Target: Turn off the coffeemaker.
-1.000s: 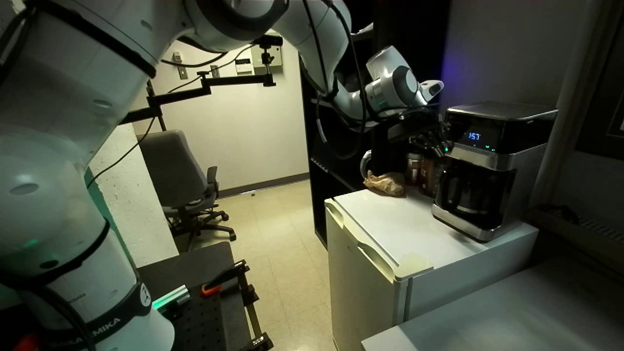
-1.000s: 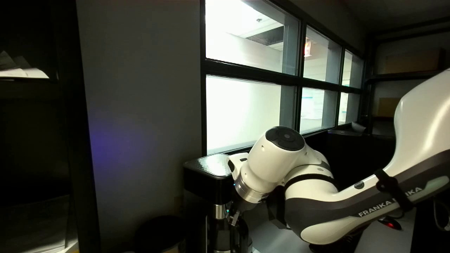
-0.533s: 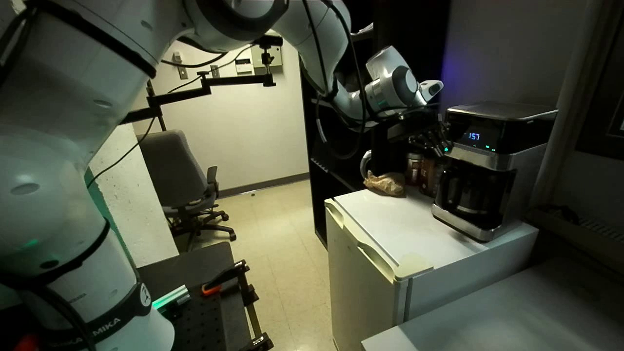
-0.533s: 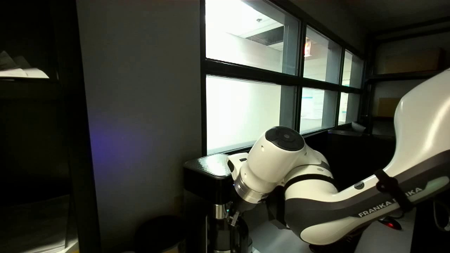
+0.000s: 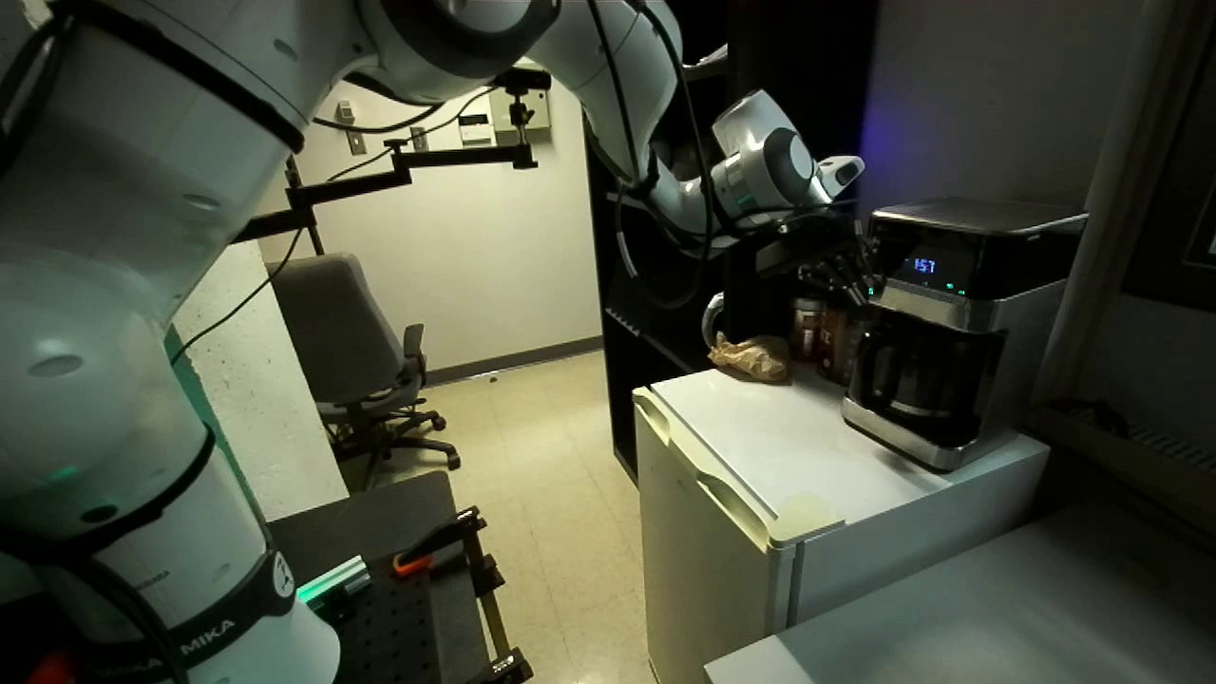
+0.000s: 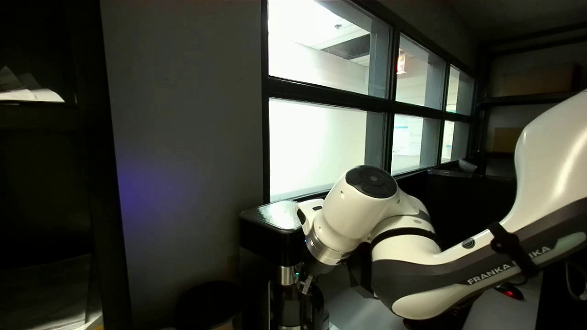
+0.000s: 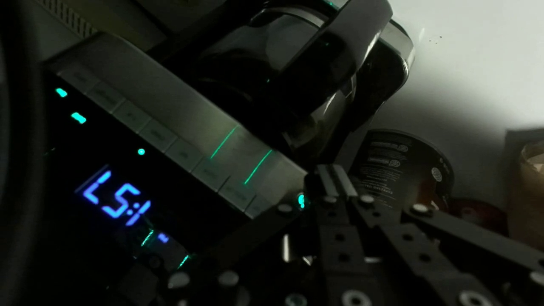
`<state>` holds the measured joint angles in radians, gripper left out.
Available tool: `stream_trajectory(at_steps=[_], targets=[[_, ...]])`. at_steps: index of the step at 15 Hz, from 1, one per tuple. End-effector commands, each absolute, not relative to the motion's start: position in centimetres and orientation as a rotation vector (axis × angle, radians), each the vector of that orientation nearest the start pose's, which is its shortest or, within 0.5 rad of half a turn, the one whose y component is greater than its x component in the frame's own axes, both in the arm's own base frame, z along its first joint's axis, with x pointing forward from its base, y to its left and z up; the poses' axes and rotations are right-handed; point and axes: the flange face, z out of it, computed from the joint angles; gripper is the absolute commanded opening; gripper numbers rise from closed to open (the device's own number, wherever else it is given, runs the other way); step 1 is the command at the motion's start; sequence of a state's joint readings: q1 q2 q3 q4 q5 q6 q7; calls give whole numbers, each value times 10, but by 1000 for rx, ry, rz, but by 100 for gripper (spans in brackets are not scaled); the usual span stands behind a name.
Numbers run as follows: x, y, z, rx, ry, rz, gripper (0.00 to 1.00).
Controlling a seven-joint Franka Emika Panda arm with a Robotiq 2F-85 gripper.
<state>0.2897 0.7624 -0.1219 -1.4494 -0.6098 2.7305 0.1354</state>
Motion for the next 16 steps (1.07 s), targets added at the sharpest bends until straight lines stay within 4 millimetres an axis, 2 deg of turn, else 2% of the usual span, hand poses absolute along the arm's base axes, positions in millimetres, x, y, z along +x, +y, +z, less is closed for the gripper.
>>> stream_trajectory(at_steps=[1,16], targets=[[753,168,298,-3234,-981,-1056,0],[749,173,310,-3236,-1029,-1122,0]])
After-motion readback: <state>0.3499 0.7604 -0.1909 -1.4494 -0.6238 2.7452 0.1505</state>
